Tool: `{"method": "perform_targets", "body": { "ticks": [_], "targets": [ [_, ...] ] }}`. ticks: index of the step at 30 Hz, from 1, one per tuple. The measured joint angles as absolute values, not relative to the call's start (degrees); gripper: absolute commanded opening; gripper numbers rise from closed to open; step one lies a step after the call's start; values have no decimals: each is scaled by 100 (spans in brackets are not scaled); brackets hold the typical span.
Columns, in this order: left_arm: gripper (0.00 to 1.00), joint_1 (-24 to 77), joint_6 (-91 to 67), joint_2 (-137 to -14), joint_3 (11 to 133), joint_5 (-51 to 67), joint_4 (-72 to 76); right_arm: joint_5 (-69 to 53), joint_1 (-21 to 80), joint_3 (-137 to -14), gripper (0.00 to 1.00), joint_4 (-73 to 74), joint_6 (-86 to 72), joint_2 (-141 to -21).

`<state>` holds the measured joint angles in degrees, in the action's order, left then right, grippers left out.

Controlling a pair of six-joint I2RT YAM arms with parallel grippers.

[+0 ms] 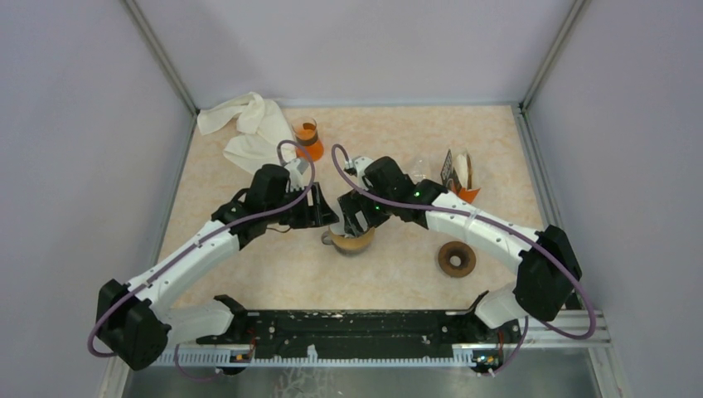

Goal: Place the coffee filter in the dripper
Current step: Place the coffee filter in the coffee dripper.

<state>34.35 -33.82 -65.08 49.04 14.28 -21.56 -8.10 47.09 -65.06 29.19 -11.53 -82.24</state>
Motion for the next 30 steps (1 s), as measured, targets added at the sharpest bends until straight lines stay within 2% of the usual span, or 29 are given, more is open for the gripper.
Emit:
{"method": "perform_targets", "body": {
  "ticks": [8,19,30],
  "targets": [
    [71,3435,-3376,-6598,4950,1525,-2206,-773,4709,-6506,88,2919,-1157,-8224],
    [72,3435,-3269,-6689,5192,1487,-2324,-80,4698,-6508,89,3000,-1173,-7911],
    [70,3435,-3085,-6945,5376,1437,-2593,19,4357,-6565,88,3092,-1227,-7765]
  ]
}}
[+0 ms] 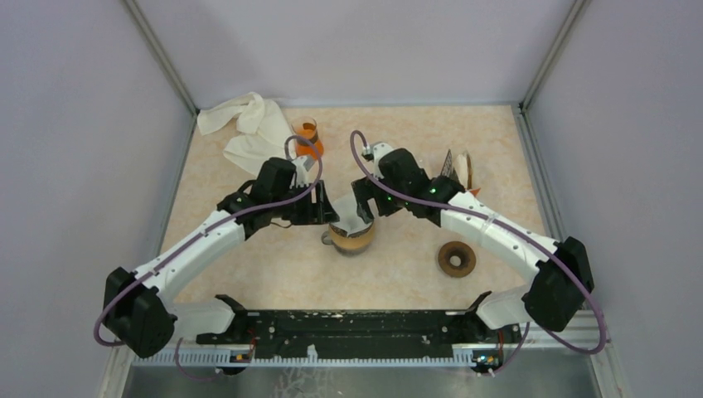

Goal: Place the coffee filter in the dripper
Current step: Place the coffee filter in the coffee dripper.

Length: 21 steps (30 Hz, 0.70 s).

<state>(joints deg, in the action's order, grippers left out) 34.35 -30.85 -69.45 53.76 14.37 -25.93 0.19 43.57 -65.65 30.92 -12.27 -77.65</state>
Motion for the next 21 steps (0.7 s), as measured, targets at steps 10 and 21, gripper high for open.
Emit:
{"method": "perform_targets", "body": {
  "ticks": [10,21],
  "targets": [
    [67,3435,-2867,-7133,5384,1406,-2869,3,4252,-6294,88,3087,-1269,-7830],
    [67,3435,-2783,-7199,5446,1406,-2880,-8,4211,-6086,88,2910,-1304,-7832]
  ]
}}
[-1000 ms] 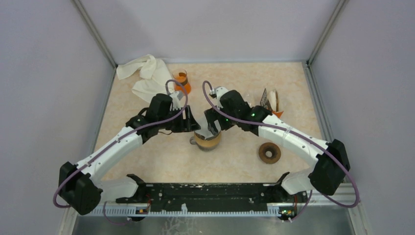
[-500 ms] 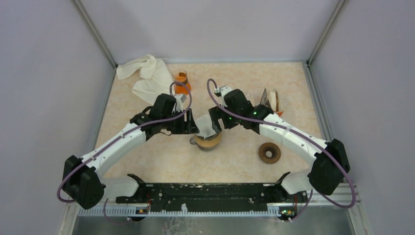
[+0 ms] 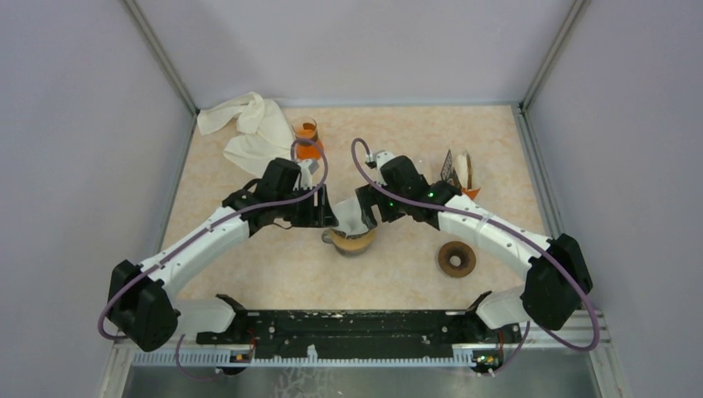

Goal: Place the coffee filter in the dripper
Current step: Place the coffee filter in the coffee dripper.

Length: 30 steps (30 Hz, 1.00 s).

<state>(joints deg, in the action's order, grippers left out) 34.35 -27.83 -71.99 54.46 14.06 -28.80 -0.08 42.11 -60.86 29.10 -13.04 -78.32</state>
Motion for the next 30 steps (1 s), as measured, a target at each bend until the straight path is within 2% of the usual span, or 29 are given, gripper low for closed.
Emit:
{"method": "perform_targets", "body": {
  "ticks": [30],
  "targets": [
    [72,3437,-2729,-7319,5463,1356,-2849,-165,4209,-6075,88,2873,-1306,-7773]
  ]
}}
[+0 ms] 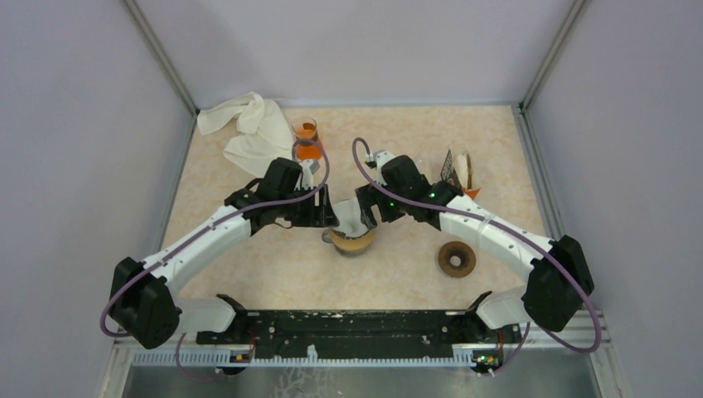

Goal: Place the coffee filter in the dripper
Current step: Place the coffee filter in the coffee dripper.

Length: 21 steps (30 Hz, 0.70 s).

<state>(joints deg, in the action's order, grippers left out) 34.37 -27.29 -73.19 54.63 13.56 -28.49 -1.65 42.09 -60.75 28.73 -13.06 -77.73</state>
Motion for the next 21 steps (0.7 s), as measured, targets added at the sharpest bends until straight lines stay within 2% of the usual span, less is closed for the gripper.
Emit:
{"method": "perform_targets", "body": {
  "ticks": [21],
  "targets": [
    [80,3435,-2735,-7166,5546,1302,-2821,-362,4209,-6075,89,2877,-1308,-7579]
  ]
}}
